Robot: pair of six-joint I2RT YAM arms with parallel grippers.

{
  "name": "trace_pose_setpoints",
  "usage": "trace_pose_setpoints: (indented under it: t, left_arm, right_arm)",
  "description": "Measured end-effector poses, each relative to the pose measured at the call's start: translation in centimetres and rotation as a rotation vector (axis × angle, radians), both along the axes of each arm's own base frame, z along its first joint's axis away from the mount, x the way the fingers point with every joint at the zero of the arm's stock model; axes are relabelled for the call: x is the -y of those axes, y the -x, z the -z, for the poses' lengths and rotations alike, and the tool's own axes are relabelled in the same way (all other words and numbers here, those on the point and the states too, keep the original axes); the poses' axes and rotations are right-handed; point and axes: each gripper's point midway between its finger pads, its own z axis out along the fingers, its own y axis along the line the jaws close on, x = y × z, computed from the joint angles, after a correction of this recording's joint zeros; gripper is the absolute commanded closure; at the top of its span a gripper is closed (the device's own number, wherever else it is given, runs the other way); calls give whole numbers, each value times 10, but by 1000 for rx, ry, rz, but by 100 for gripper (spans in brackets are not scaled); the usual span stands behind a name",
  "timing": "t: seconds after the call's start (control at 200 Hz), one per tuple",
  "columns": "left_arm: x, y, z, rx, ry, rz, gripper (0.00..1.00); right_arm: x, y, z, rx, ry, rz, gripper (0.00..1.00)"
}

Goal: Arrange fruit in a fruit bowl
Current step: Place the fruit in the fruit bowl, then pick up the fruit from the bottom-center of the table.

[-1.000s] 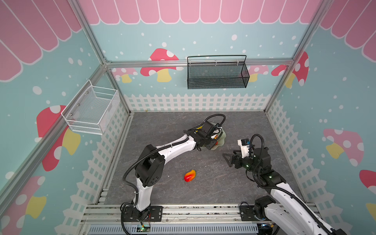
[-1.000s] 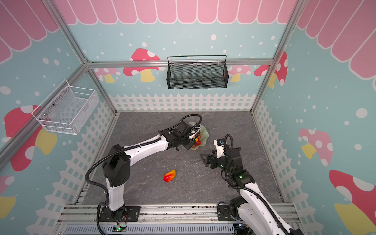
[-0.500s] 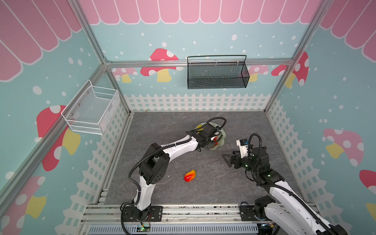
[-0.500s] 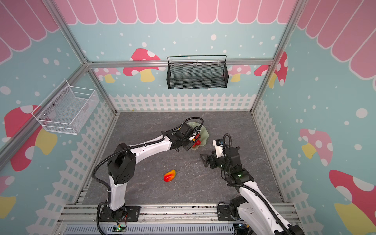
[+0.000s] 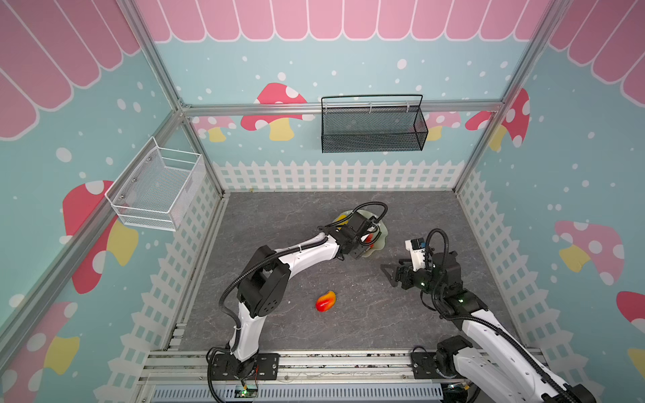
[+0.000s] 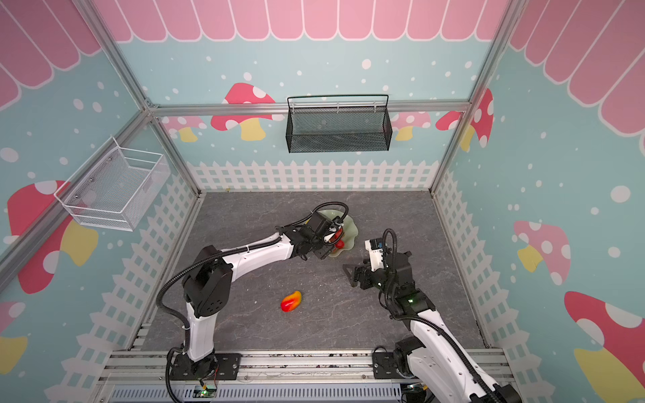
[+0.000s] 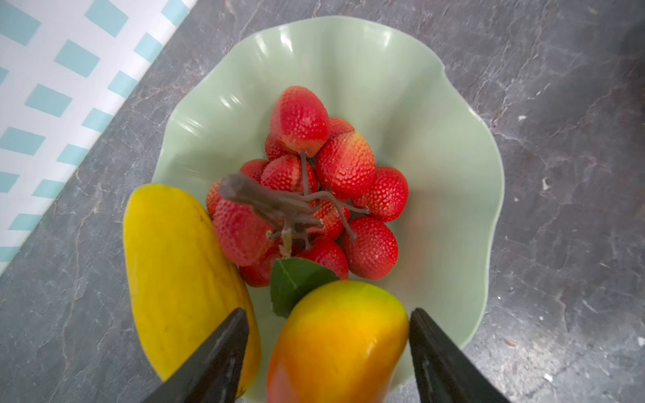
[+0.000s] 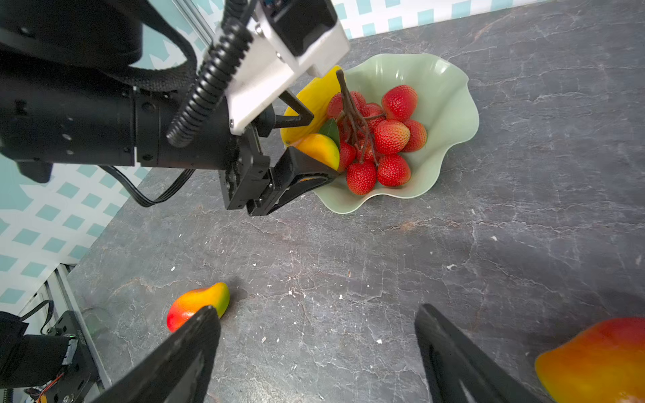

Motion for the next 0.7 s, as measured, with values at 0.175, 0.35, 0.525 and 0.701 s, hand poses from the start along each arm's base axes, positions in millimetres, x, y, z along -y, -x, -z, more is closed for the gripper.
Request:
trace_pose_setpoints:
  t: [0.175, 0.35, 0.525, 0.701]
  left_arm:
    - [2, 0, -19, 33, 45, 2, 25]
    - [-5, 11, -45, 51, 103, 7, 22]
    - [-16, 18, -77, 63, 197, 2, 22]
    - [-39, 36, -85, 29, 248, -43, 23]
  right_arm:
    - [1, 1, -2, 4, -3, 4, 9]
    - [1, 1, -2, 5, -4, 7, 9]
    - [2, 0, 1, -6, 0, 9, 9]
    - [0, 0, 4, -19, -2, -3, 9]
